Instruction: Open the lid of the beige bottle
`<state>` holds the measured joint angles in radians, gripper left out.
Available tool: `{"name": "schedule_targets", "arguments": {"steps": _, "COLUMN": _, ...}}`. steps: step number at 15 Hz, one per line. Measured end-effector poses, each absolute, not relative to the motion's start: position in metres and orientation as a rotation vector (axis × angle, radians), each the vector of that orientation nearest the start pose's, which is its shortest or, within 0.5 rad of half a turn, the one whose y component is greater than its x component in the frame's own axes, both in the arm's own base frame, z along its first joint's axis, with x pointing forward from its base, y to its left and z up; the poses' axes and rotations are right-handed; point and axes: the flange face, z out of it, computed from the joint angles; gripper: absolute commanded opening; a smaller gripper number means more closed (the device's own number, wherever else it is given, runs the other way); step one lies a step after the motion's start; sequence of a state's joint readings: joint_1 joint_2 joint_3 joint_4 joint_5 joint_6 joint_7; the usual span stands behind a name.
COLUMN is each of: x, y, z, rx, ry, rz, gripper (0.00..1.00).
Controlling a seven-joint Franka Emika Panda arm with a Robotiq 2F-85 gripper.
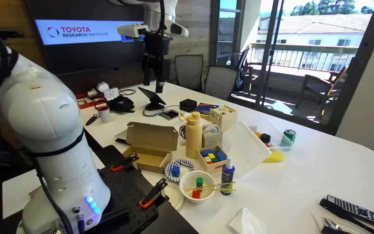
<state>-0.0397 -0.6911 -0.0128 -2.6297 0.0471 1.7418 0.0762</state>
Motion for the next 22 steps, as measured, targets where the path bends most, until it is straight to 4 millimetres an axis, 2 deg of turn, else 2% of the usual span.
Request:
{"name": "schedule_targets", "arguments": {"steps": 5, "x": 0.318, "y": -0.012, "z": 0.442, "rx": -3.068, "ry": 0.212, "rz": 0.311, "gripper": 1.0}}
{"name": "schedule_targets", "arguments": {"steps": 8, "x": 0.333, "y": -0.013, "z": 0.427, "rx": -3.07, "ry": 0.212, "rz": 0.301, "gripper": 1.0}}
{"name": "schedule_targets", "arguments": {"steps": 10, "x": 0.349, "y": -0.012, "z": 0.413, "rx": -3.076, "ry": 0.19, "rz": 0.273, "gripper": 1.0}}
{"name": "schedule_targets", "arguments": {"steps": 14, "x": 0.397, "y": -0.003, "z": 0.384, "rx": -3.096, "ry": 0.152, "rz": 0.156, "gripper": 1.0}}
{"name": "schedule_targets", "arguments": {"steps": 18, "x": 0.439, "y": 0.027, "z": 0.364, "rx": -3.117, "ry": 0.06, "rz": 0.056, "gripper": 1.0}}
{"name": "schedule_targets", "arguments": {"steps": 22, "x": 0.467, "y": 0.056, "z": 0.339, "rx": -3.16, "ry": -0.025, "rz": -0.038, "gripper": 1.0}}
